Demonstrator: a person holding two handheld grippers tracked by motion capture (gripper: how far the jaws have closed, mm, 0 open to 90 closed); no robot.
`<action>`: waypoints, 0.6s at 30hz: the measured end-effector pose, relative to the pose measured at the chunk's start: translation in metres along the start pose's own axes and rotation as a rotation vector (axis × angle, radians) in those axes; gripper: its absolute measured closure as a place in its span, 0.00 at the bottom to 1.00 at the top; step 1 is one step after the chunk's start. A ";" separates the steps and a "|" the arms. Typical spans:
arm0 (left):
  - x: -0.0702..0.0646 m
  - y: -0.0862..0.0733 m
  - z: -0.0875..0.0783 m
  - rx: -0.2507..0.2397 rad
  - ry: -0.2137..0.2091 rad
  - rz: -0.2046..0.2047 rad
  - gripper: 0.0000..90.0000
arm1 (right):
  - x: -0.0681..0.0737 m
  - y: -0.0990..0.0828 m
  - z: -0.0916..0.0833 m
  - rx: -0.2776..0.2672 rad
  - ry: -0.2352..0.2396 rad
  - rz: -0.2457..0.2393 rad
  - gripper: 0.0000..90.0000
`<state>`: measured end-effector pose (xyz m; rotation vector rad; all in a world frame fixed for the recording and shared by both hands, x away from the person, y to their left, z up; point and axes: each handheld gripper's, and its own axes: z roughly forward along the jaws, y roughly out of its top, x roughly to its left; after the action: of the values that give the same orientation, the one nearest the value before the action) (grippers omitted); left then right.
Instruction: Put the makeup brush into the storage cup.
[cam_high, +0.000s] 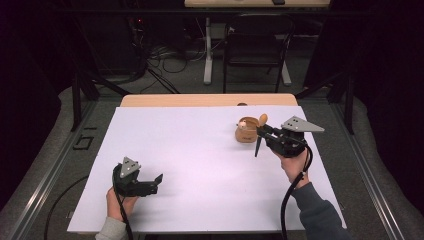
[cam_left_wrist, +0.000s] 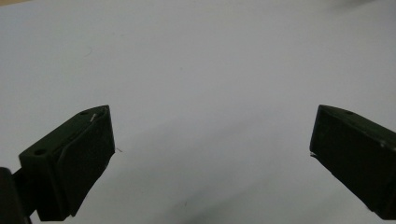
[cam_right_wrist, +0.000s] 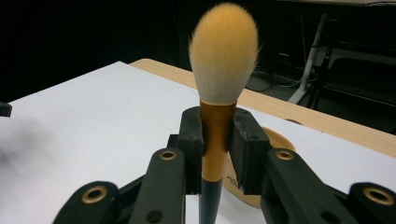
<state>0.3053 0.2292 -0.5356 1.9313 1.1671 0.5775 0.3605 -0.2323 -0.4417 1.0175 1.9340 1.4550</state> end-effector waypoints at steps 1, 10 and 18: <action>0.001 0.000 0.000 0.000 -0.002 0.001 0.00 | 0.000 0.000 0.000 -0.005 -0.004 0.000 0.85; 0.000 0.001 0.003 0.005 -0.006 -0.003 0.00 | -0.004 0.006 0.002 -0.022 -0.027 -0.011 0.85; 0.000 0.002 0.004 0.003 -0.014 0.003 0.00 | -0.004 0.011 0.005 -0.027 -0.035 -0.024 0.85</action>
<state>0.3092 0.2276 -0.5363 1.9372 1.1568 0.5629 0.3690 -0.2311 -0.4328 0.9974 1.8904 1.4366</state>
